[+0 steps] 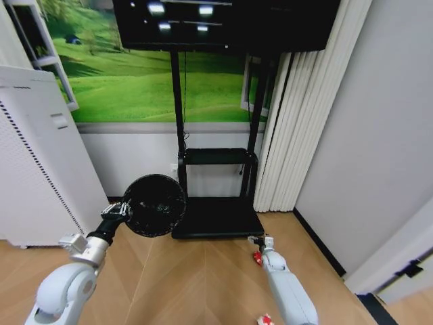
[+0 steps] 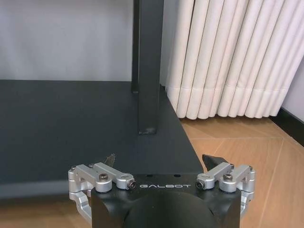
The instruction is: Pick up the trash bin and place the garbage on the floor into it.
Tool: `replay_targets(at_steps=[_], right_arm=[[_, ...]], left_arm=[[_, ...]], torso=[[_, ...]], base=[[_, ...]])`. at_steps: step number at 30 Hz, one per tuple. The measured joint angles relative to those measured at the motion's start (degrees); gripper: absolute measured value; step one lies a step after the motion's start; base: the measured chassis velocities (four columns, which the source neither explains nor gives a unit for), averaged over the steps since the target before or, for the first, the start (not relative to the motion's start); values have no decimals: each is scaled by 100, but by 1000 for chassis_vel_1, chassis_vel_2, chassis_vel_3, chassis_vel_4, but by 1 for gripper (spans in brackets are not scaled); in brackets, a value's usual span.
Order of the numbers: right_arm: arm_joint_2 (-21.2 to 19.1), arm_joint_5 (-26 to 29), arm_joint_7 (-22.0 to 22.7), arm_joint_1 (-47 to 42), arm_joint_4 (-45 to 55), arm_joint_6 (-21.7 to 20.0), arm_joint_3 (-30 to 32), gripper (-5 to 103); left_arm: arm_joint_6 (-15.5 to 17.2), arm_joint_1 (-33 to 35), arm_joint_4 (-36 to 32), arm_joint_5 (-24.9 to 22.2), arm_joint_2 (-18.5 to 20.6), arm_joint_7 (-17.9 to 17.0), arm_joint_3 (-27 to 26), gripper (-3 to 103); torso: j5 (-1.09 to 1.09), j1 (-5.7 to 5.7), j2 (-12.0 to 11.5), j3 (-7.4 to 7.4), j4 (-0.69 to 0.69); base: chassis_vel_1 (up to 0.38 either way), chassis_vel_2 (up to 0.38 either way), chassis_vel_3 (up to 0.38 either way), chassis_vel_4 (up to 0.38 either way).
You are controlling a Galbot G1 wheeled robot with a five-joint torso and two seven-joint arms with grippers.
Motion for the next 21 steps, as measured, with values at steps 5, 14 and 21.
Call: replay_targets(at_steps=[5,14,21], right_arm=[[-39,124,20,-243,343,-759,15,100],[-152,168,-270,-719,1089,-2085,65,100],[-108,-50,-249,-554,617,-2353,66,100]], left_arm=[[0,5,30,14,-27,24,1,7],[-13,6,86,23,-46,68,-24,7],[-36,13,87,12,-48,90,-40,7]], torso=[[1,0,0,0,0],[0,-4,0,-2,-1],[0,-3,1,-2,0]], base=[[-100,80,97,-63],[14,-15,-27,15],[0,0,0,0]])
